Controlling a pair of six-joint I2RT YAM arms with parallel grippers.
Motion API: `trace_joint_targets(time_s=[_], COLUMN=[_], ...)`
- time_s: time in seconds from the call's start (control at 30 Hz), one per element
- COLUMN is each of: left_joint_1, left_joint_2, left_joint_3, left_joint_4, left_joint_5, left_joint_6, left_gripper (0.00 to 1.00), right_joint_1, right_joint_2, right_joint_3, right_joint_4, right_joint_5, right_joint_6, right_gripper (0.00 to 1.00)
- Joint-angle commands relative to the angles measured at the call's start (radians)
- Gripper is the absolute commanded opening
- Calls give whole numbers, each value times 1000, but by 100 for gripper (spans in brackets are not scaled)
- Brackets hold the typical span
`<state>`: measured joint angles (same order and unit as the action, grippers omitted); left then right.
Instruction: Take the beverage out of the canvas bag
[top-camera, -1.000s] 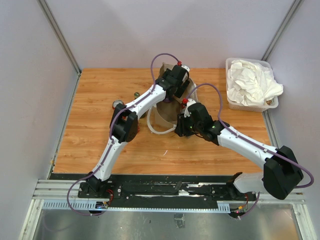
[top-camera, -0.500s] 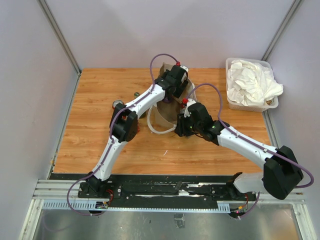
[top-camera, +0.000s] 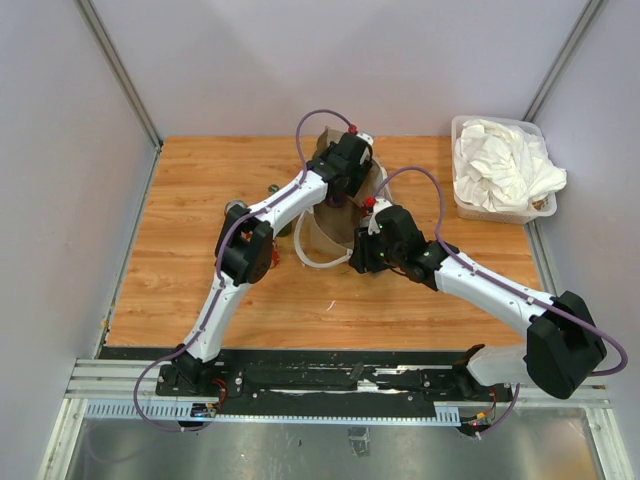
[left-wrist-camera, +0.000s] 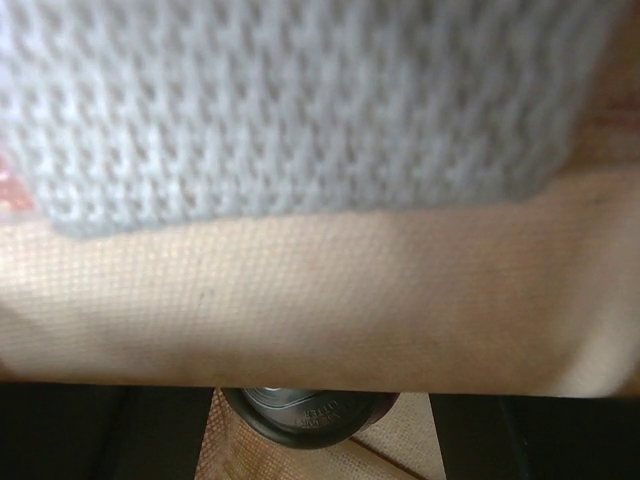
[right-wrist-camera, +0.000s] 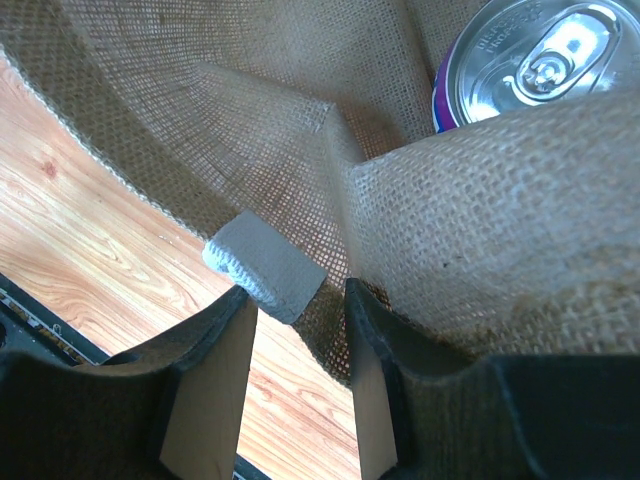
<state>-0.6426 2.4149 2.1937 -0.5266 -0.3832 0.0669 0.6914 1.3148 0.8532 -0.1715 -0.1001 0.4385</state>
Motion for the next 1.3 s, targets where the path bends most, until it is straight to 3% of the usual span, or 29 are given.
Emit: trace_joint_targets(time_s=[0.0, 0.2, 0.37, 0.63, 0.73, 0.8, 1.1, 1.27], left_joint_1=[29, 29, 29, 29, 29, 30, 31, 24], left_joint_2=[79, 78, 71, 36, 19, 8, -92, -168], left_joint_3=[-112, -132, -137, -172, -195, -210, -239, -177], left_joint_4=[-172, -165, -154, -105, -86, -74, -20, -42], left_joint_5=[55, 62, 67, 72, 72, 73, 139, 139], left_joint_6=[-49, -49, -54, -67, -70, -73, -83, -49], left_gripper=[80, 84, 76, 37, 19, 2, 1, 0], right_joint_1=[30, 29, 29, 29, 30, 31, 30, 31], right_joint_2=[21, 21, 25, 27, 24, 24, 21, 25], right_joint_3=[-43, -40, -42, -55, -59, -58, -59, -54], right_joint_4=[-120, -117, -117, -112, -107, -108, -106, -102], right_joint_5=[-27, -27, -26, -33, -35, -36, -36, -34], right_joint_6=[11, 14, 14, 18, 21, 21, 24, 24], right_gripper=[42, 42, 41, 42, 41, 42, 42, 42])
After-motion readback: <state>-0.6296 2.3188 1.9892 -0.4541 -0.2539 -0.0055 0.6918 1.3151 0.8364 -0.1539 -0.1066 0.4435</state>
